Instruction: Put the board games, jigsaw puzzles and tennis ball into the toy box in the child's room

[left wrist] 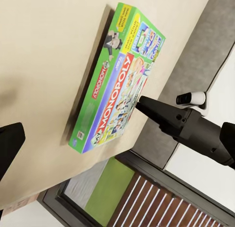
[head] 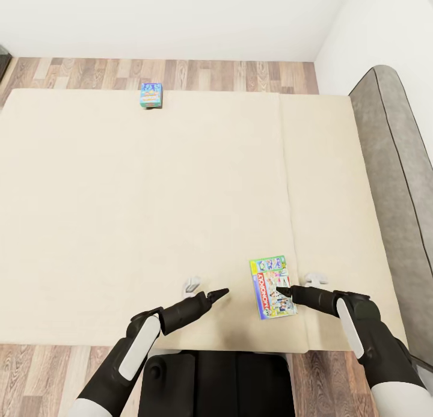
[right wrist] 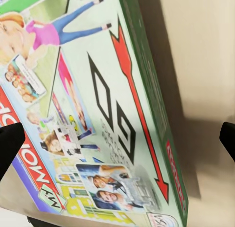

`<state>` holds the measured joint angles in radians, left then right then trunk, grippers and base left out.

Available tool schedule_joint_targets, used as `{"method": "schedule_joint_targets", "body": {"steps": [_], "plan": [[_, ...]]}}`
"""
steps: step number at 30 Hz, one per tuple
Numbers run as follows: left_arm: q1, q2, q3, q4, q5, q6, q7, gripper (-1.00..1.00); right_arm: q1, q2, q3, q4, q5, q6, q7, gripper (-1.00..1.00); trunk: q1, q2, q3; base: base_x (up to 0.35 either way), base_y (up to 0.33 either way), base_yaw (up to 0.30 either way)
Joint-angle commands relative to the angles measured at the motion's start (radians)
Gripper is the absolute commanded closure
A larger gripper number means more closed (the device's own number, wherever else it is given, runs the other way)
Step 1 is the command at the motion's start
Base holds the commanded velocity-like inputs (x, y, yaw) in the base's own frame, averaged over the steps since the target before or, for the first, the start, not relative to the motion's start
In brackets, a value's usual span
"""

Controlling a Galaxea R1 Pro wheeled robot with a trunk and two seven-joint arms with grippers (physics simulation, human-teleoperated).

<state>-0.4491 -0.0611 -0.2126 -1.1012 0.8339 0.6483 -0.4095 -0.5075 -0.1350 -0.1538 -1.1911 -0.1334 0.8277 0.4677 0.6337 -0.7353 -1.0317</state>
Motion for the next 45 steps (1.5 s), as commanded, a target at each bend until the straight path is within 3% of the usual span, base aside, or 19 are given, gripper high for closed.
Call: {"method": "schedule_joint_targets", "body": {"steps": [1,22,45], "plan": [[0.000,0.000,0.001,0.000,0.005,0.007,0.000,-1.00,0.000,0.000,-0.001,-0.001,-0.008,0.007,-0.001,-1.00,0.000,-0.001,-0.001,0.000,0.000,0.000],[0.000,0.000,0.001,0.000,0.005,0.007,0.001,-1.00,0.000,0.000,-0.001,-0.001,-0.008,0.007,-0.001,-1.00,0.000,-0.001,-0.001,0.000,0.129,0.000],[0.000,0.000,0.001,0.000,0.005,0.007,0.001,-1.00,0.000,0.000,-0.001,-0.001,-0.008,0.008,-0.001,-1.00,0.000,-0.001,-0.001,0.000,0.018,0.000]]}}
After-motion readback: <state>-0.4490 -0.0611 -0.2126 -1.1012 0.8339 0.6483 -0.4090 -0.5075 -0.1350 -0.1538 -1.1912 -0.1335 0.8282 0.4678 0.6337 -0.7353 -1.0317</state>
